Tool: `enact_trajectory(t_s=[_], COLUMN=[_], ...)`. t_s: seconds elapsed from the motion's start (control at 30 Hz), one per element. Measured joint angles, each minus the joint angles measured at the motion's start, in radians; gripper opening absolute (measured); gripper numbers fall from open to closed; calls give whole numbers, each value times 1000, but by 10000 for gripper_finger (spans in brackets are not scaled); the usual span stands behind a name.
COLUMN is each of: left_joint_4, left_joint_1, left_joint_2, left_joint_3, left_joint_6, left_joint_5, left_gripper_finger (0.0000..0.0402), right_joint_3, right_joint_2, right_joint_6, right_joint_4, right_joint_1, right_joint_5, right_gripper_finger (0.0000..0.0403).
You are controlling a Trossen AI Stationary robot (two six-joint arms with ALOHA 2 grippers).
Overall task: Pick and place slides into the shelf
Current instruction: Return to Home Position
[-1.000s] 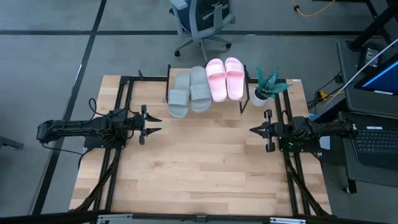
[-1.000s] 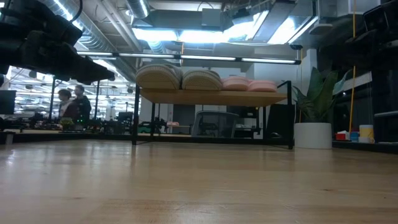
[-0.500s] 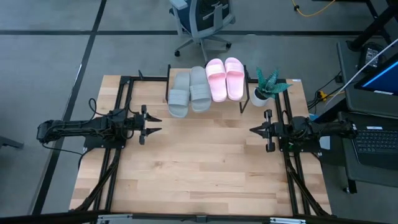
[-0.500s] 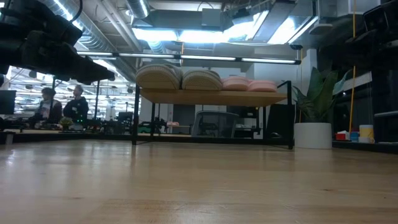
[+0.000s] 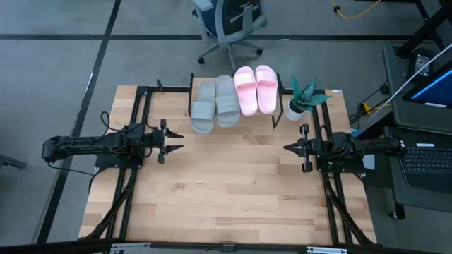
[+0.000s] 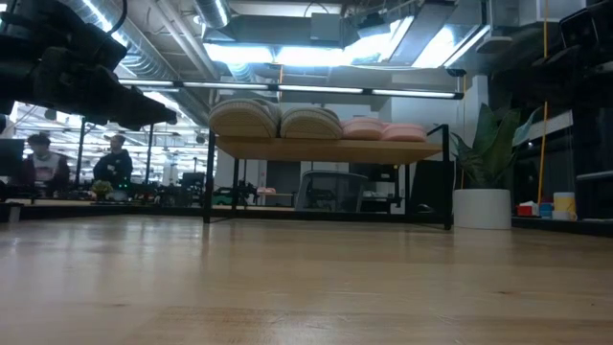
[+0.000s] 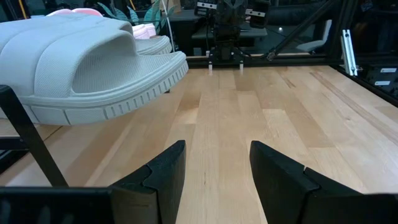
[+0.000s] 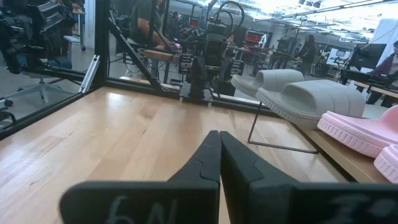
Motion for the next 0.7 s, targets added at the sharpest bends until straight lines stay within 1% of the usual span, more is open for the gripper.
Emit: enact_trajectory(t_s=[0.43, 0.7], left_joint_4=[0, 0], left_joint_1=[0, 0], left_joint_2=[0, 0], left_joint_3=[0, 0], left_joint_6=[0, 0], left_joint_5=[0, 0], left_gripper_finger=[171, 171], right_joint_3=[0, 0], right_joint_2=[0, 0], right_joint_6=[0, 0], right_joint_4=[0, 0], right_joint_1=[0, 0], right_joint_5=[0, 0], right_gripper_finger=[5, 12])
